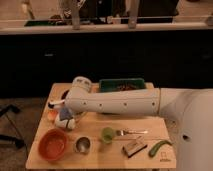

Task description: Wipe red bowl with sponge

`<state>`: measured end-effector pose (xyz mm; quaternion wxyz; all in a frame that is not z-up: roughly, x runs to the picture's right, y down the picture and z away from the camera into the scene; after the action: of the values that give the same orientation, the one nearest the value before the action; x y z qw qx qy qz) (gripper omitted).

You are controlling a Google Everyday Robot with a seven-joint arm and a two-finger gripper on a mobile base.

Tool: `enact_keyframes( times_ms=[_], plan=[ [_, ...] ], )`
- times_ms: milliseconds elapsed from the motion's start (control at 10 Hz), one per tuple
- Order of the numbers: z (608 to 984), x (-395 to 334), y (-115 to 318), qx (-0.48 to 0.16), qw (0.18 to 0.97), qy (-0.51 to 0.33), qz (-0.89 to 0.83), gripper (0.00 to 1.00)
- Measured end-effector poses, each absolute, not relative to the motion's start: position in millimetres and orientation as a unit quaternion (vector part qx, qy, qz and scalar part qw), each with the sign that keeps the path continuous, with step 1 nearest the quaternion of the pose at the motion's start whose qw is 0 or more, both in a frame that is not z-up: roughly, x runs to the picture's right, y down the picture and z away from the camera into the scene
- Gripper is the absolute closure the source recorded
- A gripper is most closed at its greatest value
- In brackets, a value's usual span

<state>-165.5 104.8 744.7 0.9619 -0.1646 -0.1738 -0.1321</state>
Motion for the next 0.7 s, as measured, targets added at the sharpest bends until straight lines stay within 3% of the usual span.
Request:
enact_keyframes(
  times_ms=[300, 700],
  plan=[
    [729, -179, 107, -0.171, 0.949, -0.204, -0.171, 0.95],
    [702, -204, 155, -0.214, 0.917, -0.240, -0.237, 0.95]
  ],
)
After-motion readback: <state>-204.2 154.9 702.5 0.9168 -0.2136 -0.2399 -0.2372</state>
